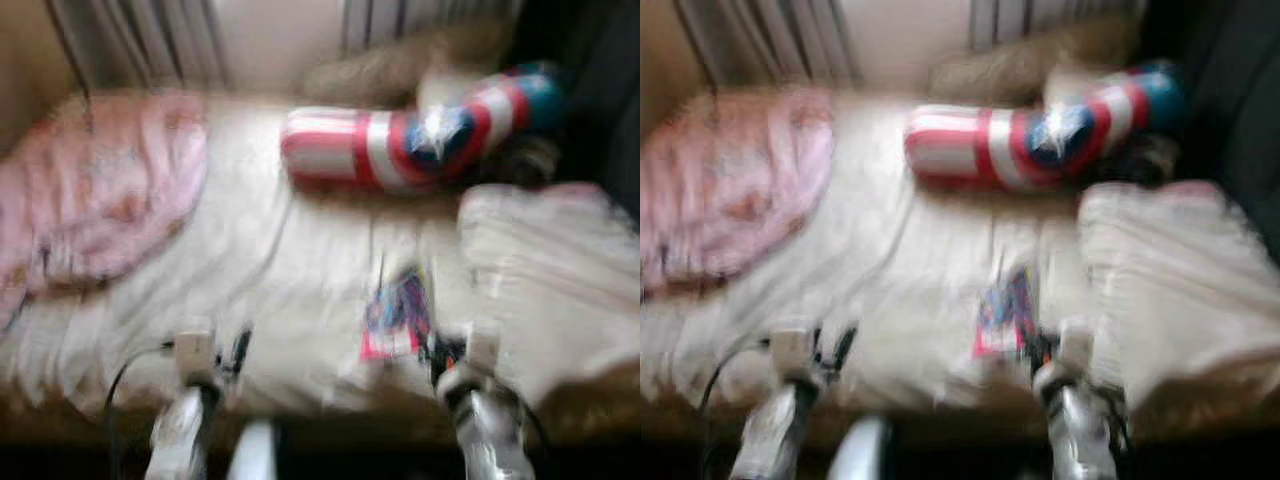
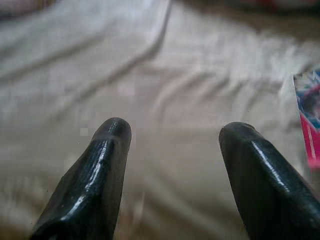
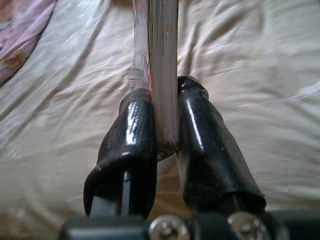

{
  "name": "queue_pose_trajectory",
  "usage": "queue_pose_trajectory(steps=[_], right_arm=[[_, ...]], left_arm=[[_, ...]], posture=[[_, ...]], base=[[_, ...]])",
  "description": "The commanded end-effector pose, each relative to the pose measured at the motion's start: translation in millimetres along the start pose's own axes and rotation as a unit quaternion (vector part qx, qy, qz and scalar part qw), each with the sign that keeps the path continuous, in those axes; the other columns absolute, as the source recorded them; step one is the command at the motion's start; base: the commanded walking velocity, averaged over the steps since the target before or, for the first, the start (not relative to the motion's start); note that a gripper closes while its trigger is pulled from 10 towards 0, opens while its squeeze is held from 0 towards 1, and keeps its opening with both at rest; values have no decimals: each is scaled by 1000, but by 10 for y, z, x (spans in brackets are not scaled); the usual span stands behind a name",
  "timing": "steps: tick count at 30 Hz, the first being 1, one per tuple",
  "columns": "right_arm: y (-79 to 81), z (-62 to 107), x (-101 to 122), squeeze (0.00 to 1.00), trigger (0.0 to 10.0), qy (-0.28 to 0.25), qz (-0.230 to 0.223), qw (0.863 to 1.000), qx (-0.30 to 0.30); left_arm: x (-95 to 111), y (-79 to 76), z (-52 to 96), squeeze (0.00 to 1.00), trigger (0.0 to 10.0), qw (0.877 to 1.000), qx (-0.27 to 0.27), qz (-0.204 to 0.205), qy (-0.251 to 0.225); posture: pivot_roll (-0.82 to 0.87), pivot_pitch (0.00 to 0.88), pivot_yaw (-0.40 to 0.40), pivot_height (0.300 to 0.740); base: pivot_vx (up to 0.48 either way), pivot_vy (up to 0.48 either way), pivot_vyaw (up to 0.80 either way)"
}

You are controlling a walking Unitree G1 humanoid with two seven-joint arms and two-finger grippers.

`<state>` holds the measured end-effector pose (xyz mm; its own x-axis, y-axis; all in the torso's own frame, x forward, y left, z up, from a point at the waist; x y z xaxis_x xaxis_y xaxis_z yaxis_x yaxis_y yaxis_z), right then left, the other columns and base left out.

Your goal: Clean up the room

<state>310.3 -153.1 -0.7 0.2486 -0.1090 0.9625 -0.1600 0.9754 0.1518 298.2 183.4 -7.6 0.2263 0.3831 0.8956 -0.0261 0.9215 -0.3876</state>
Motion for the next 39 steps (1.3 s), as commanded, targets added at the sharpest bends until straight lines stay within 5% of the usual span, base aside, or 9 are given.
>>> queue_pose_trajectory(steps=[1,35,39], right_arm=[[57,-53,125,0,10000,-27,-2,1000,14],[-34,-60,52,0,10000,0,40,999,25],[55,-86,9,0,10000,22,51,996,76]], left_arm=[[115,-32,-64,0,10000,1000,-8,-5,-13],[106,-85,-66,0,10000,999,-26,-21,-5],[112,-72,-53,0,10000,999,-28,-24,-4]], posture=[[67,75,-5,645],[82,74,4,645],[94,81,13,645]], base=[[0,0,0],[134,0,0],[0,0,0]])
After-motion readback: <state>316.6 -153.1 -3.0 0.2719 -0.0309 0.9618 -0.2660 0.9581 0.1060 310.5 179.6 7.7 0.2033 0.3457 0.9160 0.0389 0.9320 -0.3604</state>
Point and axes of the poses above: a point about 5 cm out from each wrist's last joint towards the gripper, its own z axis pointing back from the gripper into the wrist, its own x axis along the axis of the wrist's last joint, y = z × x, the point moved 4 cm from there along -z, pointing out of the wrist towards the gripper, and after that the axes turned 15 degrees about z, right-handed, at the moved point
